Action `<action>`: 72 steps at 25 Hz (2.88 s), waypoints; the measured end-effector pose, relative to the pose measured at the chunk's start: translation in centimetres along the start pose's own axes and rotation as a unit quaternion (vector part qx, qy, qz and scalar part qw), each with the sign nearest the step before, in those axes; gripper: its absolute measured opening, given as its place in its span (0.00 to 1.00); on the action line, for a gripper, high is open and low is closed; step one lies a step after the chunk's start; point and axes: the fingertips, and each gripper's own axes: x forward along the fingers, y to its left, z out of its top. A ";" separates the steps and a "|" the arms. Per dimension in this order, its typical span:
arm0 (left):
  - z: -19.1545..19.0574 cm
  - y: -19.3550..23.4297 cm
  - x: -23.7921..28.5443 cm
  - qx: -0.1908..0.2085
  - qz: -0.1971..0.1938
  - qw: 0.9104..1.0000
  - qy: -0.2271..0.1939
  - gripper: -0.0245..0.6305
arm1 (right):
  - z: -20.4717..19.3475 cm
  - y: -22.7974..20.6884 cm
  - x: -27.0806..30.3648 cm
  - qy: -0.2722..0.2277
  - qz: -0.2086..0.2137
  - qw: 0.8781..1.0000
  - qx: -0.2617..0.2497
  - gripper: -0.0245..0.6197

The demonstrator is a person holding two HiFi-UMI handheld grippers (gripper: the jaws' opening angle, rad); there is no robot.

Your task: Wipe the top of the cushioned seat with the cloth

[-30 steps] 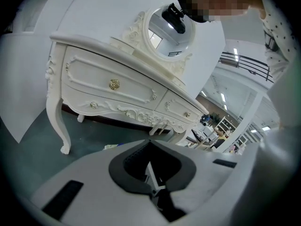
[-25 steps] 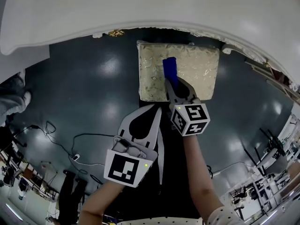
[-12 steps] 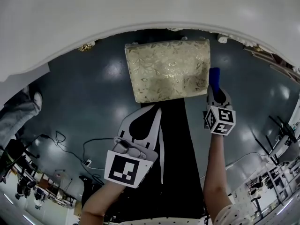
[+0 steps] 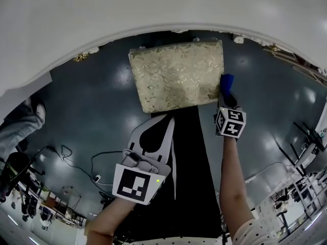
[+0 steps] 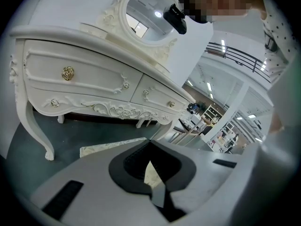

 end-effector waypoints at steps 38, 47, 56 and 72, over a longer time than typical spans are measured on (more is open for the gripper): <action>-0.5 -0.9 -1.6 -0.008 0.005 1.000 -0.021 0.03 | 0.1 7.2 -1.3 -0.002 0.055 0.998 -0.028 0.14; -0.7 -0.7 -2.1 -0.012 0.010 1.000 -0.024 0.03 | 0.0 9.0 -1.3 -0.005 0.065 0.997 -0.037 0.14; -0.7 -0.7 -2.2 -0.012 0.010 1.000 -0.024 0.03 | 0.0 11.0 -1.4 -0.007 0.081 0.996 -0.032 0.13; -0.8 0.4 -2.7 -0.022 0.016 0.999 -0.027 0.03 | 0.0 13.4 -1.5 -0.003 0.092 0.995 -0.035 0.14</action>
